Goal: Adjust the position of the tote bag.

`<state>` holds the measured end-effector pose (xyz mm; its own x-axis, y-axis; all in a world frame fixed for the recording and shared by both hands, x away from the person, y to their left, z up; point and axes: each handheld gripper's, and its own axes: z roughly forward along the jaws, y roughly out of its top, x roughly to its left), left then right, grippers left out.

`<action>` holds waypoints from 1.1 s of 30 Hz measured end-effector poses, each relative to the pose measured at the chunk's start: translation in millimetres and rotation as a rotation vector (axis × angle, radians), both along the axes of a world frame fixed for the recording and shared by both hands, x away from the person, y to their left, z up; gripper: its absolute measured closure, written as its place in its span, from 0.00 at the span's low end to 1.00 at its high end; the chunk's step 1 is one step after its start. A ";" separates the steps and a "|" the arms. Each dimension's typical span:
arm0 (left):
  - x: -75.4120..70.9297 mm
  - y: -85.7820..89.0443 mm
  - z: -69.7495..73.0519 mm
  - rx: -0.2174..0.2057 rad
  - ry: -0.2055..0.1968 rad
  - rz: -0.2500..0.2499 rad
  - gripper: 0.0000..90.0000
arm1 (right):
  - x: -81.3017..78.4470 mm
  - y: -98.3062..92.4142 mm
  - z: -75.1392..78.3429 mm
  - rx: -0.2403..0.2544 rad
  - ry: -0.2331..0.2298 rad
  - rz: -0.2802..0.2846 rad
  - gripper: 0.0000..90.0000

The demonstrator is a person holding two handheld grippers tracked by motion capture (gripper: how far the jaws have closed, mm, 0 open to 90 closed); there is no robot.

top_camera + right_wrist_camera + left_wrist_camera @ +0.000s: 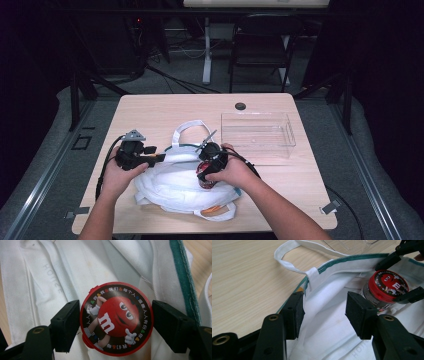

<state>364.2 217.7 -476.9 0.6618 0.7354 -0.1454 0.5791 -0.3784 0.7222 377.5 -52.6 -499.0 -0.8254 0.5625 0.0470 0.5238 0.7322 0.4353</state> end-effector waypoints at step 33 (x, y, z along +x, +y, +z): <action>1.1 -0.2 -1.4 0.009 0.016 0.001 0.54 | 4.8 8.3 -12.6 -0.064 0.049 -0.021 0.27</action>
<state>365.3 217.5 -478.4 0.6586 0.7375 -0.1493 0.5907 -0.3839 0.7097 382.3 -44.3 -511.6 -0.8110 0.5829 0.0505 0.5590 0.7465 0.3609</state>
